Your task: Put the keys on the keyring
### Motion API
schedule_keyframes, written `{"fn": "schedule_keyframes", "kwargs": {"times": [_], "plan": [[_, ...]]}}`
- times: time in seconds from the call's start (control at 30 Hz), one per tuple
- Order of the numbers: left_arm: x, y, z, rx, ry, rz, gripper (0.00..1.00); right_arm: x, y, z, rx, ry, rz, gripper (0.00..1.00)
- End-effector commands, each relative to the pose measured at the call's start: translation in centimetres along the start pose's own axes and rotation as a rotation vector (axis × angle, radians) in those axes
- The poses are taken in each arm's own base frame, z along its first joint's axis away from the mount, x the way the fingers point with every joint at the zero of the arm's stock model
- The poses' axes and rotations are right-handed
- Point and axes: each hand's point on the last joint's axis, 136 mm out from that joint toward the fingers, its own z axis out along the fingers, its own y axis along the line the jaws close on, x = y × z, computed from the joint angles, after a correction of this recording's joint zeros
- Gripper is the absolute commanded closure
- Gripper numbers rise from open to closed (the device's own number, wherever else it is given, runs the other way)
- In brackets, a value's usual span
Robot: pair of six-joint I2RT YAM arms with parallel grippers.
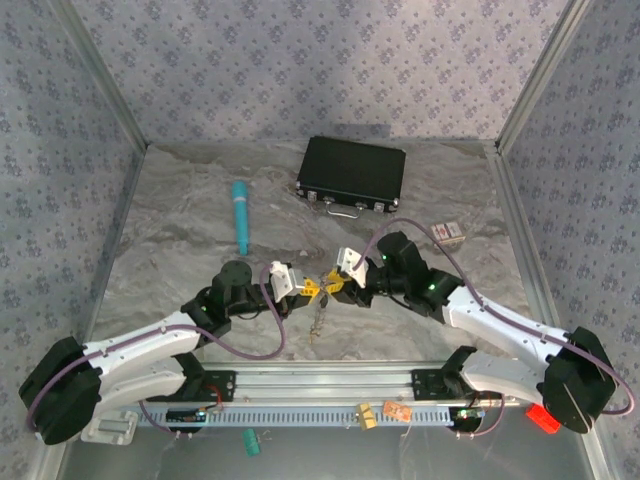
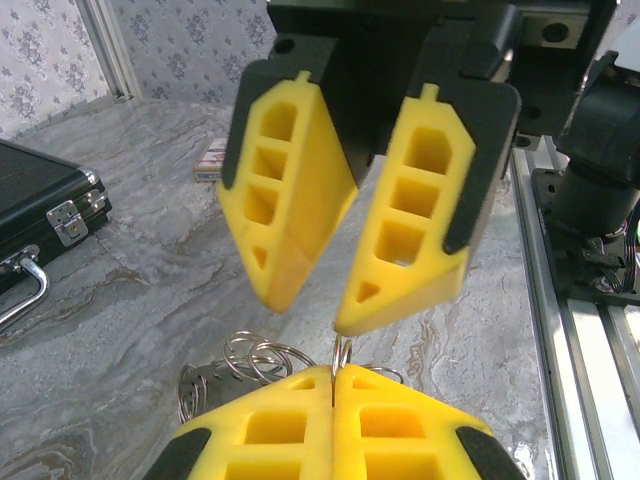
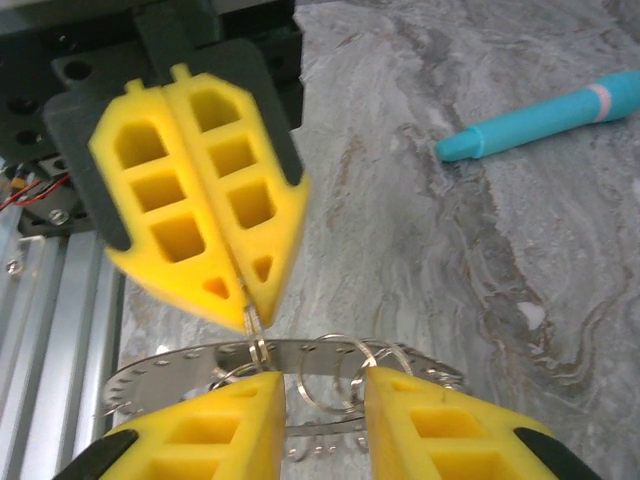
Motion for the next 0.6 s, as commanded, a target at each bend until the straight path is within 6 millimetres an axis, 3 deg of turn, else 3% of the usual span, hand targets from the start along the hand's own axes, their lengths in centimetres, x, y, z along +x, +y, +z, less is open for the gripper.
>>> {"fn": "schedule_keyframes", "kwargs": {"times": [0.0, 0.57], "plan": [[-3.0, -0.3, -0.2, 0.02, -0.085, 0.045, 1.0, -0.1, 1.8, -0.3, -0.086, -0.007, -0.007, 0.72], [-2.7, -0.4, 0.0, 0.034, -0.082, 0.039, 1.0, -1.8, 1.0, 0.9, -0.097, -0.053, -0.025, 0.79]]}}
